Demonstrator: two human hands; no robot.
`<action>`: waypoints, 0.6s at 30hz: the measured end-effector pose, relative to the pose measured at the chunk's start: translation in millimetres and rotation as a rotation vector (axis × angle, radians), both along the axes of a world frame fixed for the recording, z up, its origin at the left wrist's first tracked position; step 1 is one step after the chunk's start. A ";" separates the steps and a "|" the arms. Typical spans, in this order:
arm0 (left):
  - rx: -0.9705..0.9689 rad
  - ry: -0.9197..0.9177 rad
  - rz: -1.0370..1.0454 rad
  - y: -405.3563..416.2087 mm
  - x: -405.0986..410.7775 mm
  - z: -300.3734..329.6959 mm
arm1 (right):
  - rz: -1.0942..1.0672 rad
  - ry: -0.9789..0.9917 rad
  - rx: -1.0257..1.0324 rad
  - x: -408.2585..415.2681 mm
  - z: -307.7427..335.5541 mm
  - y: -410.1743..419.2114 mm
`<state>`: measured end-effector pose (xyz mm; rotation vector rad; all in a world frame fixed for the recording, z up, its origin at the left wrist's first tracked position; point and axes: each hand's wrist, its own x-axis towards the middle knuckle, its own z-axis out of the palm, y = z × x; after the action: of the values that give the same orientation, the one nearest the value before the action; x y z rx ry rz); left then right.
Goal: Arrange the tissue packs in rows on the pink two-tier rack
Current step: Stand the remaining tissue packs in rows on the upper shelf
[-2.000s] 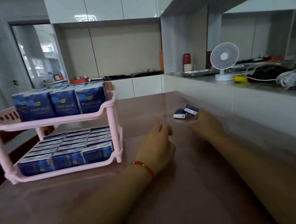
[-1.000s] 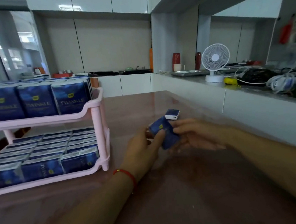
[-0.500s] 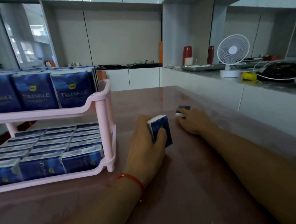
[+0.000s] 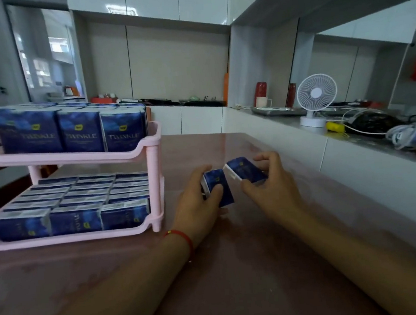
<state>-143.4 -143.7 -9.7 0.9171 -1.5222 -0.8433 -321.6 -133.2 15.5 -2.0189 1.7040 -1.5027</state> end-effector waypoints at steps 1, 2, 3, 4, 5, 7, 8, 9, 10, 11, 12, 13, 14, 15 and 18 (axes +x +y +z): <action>0.043 0.073 -0.032 1.6 -0.7 2.7 | 0.045 0.002 -0.040 7.1 -0.8 13.1; 0.091 0.155 -0.074 4.5 -0.8 6.9 | 0.078 0.007 -0.067 12.9 -3.4 22.5; 0.131 0.226 -0.116 8.6 -1.0 10.6 | 0.100 0.001 -0.078 17.8 -6.8 28.1; 0.150 0.258 -0.143 11.9 -1.1 12.6 | 0.115 0.004 -0.076 21.9 -9.4 30.8; 0.137 0.255 -0.158 14.2 -1.0 12.9 | 0.125 0.034 -0.071 25.1 -10.3 31.1; 0.052 0.150 -0.127 20.1 1.7 9.7 | 0.176 0.121 -0.072 29.0 -11.1 32.4; 0.009 0.081 -0.099 21.2 3.5 8.1 | 0.219 0.133 -0.073 29.1 -11.5 32.2; -0.020 0.036 -0.081 22.8 5.8 7.7 | 0.264 0.122 -0.065 29.3 -11.0 33.8; -0.042 0.010 -0.067 24.3 7.7 8.7 | 0.298 0.117 -0.052 28.3 -10.1 35.7; -0.066 -0.014 -0.052 26.2 9.5 10.6 | 0.316 0.128 -0.040 26.7 -9.1 37.3; -0.083 -0.051 -0.035 29.4 10.8 13.7 | 0.320 0.159 -0.031 24.9 -8.4 38.3; -0.083 -0.099 -0.027 32.5 12.1 16.5 | 0.326 0.194 -0.022 23.5 -8.1 39.2; -0.072 -0.143 -0.027 34.8 13.4 19.2 | 0.343 0.219 -0.016 22.9 -8.1 39.5; -0.066 -0.183 -0.023 35.2 14.7 20.0 | 0.368 0.229 -0.011 22.8 -7.9 39.7; -0.064 -0.316 -0.020 38.4 23.2 21.6 | 0.377 0.199 0.010 22.3 -7.6 39.3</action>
<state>-120.2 -105.3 11.9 1.0247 -1.8217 -0.6808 -299.3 -94.0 8.0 -2.3834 1.2797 -1.2027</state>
